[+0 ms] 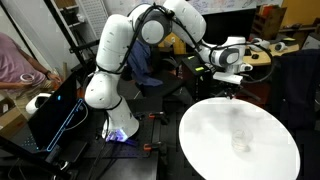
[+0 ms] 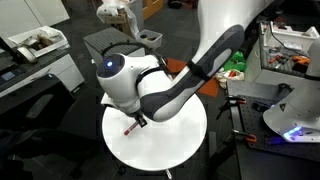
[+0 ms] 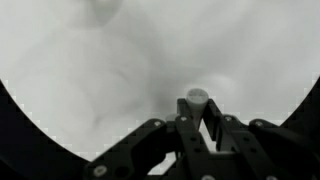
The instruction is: Remove the marker from the cup and put it on the table
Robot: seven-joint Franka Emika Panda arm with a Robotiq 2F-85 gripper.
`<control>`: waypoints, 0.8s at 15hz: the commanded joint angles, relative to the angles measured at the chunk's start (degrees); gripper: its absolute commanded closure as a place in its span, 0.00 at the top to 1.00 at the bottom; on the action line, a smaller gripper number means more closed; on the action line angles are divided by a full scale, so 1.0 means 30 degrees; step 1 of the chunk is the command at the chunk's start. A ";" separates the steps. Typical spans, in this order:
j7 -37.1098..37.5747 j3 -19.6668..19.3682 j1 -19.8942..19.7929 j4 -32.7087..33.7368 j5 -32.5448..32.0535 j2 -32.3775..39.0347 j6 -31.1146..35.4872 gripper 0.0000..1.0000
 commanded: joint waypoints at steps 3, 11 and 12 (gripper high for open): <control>0.1994 -0.1224 0.0907 0.1266 -0.0462 0.2175 0.1837 0.05; 0.2909 -0.1975 0.1369 0.0831 -0.0522 0.2364 0.2933 0.46; 0.2948 -0.1993 0.1390 0.0812 -0.0547 0.2343 0.2911 0.47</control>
